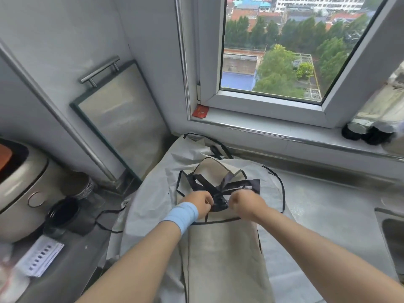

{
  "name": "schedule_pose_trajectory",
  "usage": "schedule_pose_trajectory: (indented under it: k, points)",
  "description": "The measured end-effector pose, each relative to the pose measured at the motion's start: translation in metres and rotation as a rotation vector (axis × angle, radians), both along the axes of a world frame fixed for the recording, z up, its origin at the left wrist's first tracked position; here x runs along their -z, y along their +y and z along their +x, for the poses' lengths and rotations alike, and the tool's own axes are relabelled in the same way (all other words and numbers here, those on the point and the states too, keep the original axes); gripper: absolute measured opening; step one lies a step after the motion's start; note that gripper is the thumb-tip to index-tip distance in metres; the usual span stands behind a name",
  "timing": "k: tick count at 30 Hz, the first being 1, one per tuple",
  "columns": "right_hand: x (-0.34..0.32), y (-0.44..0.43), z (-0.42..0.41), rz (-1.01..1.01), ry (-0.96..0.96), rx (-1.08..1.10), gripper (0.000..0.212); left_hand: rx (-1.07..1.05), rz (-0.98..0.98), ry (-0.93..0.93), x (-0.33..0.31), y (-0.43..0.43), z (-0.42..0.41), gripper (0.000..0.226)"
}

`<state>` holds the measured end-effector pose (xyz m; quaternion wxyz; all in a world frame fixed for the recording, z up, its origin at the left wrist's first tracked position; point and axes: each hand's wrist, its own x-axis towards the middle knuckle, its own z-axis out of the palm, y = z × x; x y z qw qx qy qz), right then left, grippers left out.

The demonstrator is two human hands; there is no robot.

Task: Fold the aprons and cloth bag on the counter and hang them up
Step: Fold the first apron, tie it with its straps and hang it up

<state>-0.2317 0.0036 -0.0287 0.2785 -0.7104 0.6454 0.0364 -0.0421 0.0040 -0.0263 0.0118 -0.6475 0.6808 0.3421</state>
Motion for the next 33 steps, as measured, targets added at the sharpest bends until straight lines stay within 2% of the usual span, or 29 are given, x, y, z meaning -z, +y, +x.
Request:
schedule_pose_trajectory:
  k: [2,4,7,8,9,11,13,14,17,19,21,24,27,29,31,33]
  points:
    - [-0.003,-0.028,-0.002,-0.183,-0.070,0.145,0.021,-0.055,-0.088,-0.014,-0.005,-0.026,0.007,0.028]
    - [-0.001,-0.053,-0.005,-0.260,-0.052,0.195,0.034,-0.047,-0.140,-0.063,-0.007,-0.050,0.014,0.038]
    - [0.008,-0.085,-0.007,-0.310,0.150,-0.015,0.078,0.040,-0.167,-0.181,0.003,-0.083,0.023,0.046]
    - [0.013,-0.095,-0.006,-0.348,0.184,-0.078,0.083,0.041,-0.193,-0.215,0.008,-0.092,0.027,0.046]
    - [0.018,-0.104,-0.004,-0.389,0.209,-0.124,0.082,0.030,-0.217,-0.250,0.011,-0.100,0.031,0.043]
    - [0.026,-0.123,0.002,-0.440,0.224,-0.165,0.058,0.064,-0.215,-0.327,0.018,-0.117,0.037,0.033]
    - [0.031,-0.143,0.006,-0.432,0.149,-0.058,0.029,0.127,-0.168,-0.327,0.026,-0.132,0.042,0.026]
    - [0.032,-0.153,0.007,-0.407,0.085,0.045,0.024,0.135,-0.159,-0.305,0.029,-0.138,0.045,0.029]
    - [0.036,-0.176,-0.001,-0.402,0.023,0.232,0.018,0.117,-0.234,-0.274,0.038,-0.150,0.054,0.053]
    - [0.040,-0.182,-0.005,-0.439,0.042,0.197,0.013,0.074,-0.315,-0.273,0.044,-0.157,0.059,0.056]
    - [0.043,-0.184,-0.004,-0.458,-0.005,0.176,0.016,-0.082,-0.335,-0.200,0.048,-0.163,0.061,0.051]
    - [0.043,-0.177,-0.003,-0.493,-0.158,0.228,0.022,-0.400,-0.132,-0.023,0.047,-0.170,0.057,0.038]
    - [0.037,-0.161,-0.006,-0.477,-0.233,0.133,0.026,-0.589,-0.011,0.135,0.047,-0.165,0.049,0.038]
    - [0.033,-0.147,-0.008,-0.338,-0.214,-0.007,0.020,-0.642,-0.125,0.090,0.042,-0.154,0.043,0.042]
    - [0.035,-0.138,-0.012,-0.164,-0.072,-0.150,0.006,-0.558,-0.374,-0.113,0.035,-0.142,0.037,0.045]
    - [0.038,-0.131,-0.016,-0.045,0.109,-0.317,0.034,-0.363,-0.610,-0.180,0.030,-0.130,0.031,0.044]
